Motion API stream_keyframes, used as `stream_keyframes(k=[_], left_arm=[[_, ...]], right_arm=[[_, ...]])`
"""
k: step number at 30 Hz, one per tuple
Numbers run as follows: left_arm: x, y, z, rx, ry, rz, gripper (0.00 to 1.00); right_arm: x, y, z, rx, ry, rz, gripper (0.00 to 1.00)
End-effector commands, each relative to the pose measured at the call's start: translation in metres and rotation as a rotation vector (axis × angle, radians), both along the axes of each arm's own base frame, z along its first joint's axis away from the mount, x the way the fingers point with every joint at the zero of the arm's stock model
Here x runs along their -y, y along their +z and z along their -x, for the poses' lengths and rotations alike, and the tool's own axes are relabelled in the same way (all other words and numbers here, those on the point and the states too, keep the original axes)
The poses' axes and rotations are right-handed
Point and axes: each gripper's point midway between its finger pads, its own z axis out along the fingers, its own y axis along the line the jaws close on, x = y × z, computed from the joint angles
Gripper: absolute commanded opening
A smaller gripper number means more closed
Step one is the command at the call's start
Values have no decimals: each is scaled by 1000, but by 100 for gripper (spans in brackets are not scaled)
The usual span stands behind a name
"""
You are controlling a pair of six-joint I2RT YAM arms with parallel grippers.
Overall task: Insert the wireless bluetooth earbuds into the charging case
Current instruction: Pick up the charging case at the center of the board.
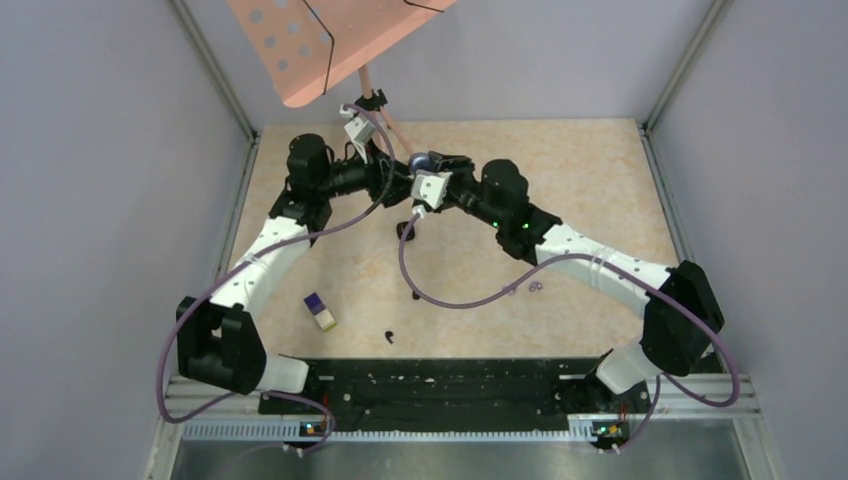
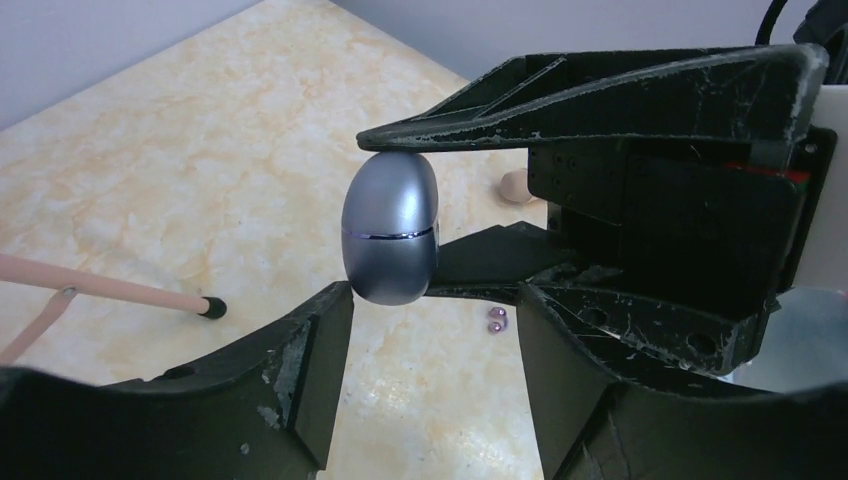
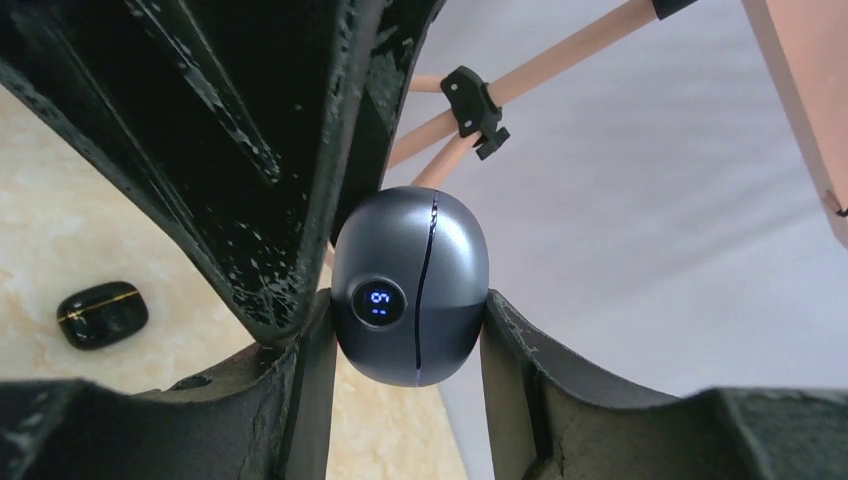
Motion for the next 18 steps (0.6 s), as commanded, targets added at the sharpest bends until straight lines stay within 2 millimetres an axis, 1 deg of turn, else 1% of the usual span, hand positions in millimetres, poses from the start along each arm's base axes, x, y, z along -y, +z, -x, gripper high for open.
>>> stream_keyframes(k=[1,5,11,14,18], left_arm=[[8,23,-8,44,4,46,65],[10,24,-12,29,3,62,59],[13,24,-13,27,-5,68,59],[14,21,-13,19,-13,66,52],[15,19,-13,11,-26,67,36]], right_arm=[[-3,28,8,117,15,-40,23],[-1,27,10,130,14,-30,23],[-1,28,10,127,15,-41,23],[-2,29,11,130,17,-52,23],[-2,29,10,131,17,-55,23]])
